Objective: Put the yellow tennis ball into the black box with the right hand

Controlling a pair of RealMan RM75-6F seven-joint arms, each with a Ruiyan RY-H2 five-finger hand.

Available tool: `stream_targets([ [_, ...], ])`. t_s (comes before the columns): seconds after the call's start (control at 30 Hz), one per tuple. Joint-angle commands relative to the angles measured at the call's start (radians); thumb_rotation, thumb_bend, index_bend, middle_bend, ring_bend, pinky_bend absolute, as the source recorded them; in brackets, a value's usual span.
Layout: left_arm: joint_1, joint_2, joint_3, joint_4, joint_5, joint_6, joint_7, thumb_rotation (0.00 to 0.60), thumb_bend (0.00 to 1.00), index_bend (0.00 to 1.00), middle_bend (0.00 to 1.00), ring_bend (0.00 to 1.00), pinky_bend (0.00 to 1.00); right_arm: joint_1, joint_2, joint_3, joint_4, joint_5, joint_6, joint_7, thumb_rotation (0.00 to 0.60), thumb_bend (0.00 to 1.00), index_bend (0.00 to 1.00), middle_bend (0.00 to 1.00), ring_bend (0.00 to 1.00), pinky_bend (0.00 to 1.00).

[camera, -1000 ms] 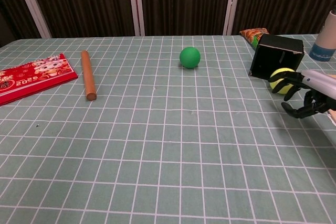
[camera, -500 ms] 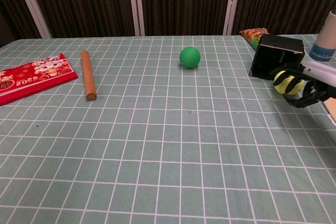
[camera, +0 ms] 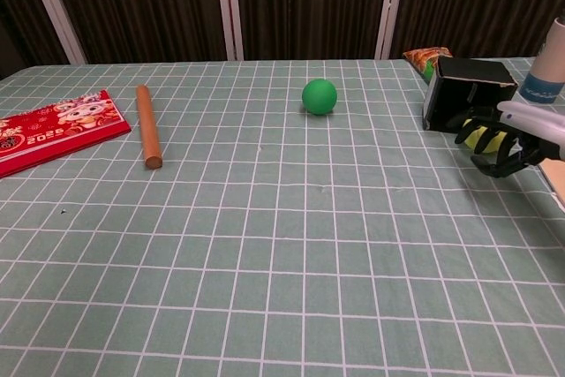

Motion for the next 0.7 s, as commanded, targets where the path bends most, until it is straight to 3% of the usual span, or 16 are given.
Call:
stream_targets([
  [0.03, -0.002, -0.002, -0.002, -0.001, -0.004, 0.0, 0.006, 0.6, 0.16, 0.0, 0.0, 0.0, 0.0, 0.018, -0.002, -0.012, 0.036, -0.019, -0.015, 0.0, 0.6, 0.55, 0.18, 0.26, 0.32, 0.41],
  [0.7, -0.029, -0.015, -0.011, -0.008, -0.037, -0.041, 0.044, 0.6, 0.16, 0.0, 0.0, 0.0, 0.0, 0.026, 0.026, -0.108, 0.211, -0.086, -0.073, 0.029, 0.6, 0.55, 0.21, 0.26, 0.29, 0.28],
])
